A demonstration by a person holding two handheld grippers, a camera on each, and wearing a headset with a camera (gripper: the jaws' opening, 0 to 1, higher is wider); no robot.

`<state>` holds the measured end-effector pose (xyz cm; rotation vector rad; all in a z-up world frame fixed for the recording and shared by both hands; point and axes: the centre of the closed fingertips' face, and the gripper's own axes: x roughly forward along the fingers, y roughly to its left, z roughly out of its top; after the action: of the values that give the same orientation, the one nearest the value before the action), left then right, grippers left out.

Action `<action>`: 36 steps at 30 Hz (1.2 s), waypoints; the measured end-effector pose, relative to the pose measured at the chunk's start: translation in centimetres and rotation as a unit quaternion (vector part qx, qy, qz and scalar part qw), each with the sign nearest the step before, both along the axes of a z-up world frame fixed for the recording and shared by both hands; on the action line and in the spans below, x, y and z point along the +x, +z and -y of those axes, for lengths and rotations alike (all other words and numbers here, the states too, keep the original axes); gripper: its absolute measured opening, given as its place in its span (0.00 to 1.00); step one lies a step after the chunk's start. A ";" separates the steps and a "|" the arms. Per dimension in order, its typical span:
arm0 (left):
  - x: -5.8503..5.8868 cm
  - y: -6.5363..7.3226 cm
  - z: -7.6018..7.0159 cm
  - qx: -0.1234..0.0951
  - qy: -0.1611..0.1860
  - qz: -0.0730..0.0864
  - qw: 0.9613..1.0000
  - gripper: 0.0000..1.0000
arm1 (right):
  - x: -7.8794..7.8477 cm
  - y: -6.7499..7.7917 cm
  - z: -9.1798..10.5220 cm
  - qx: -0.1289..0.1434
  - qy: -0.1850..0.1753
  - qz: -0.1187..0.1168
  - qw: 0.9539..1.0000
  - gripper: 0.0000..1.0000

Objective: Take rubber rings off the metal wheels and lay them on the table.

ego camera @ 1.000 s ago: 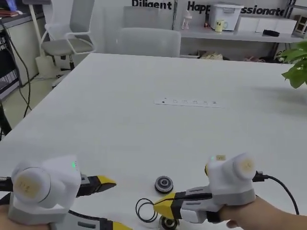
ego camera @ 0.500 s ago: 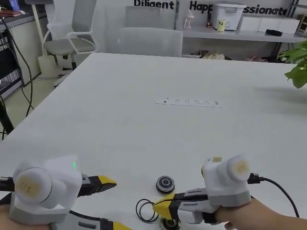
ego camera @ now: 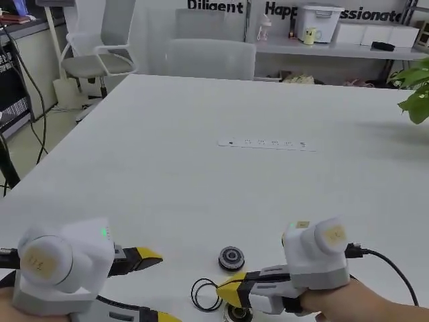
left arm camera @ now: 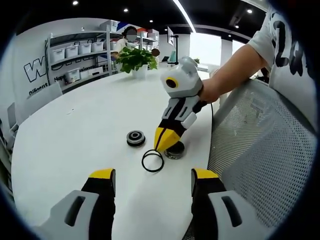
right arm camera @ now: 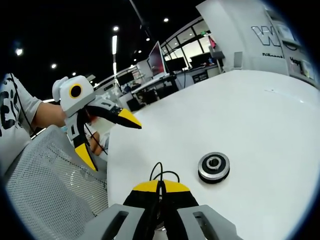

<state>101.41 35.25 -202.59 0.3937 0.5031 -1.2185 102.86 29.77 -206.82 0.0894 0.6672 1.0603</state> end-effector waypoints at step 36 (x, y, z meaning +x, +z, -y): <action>-0.1 -0.3 0.1 0.007 -0.004 -0.005 1.000 0.59 | 0.8 -1.2 1.1 -0.017 -0.031 -0.021 0.999 0.00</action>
<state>101.27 35.19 -202.91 0.4015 0.5200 -1.2258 103.62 28.66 -207.97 0.1031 0.7161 0.9885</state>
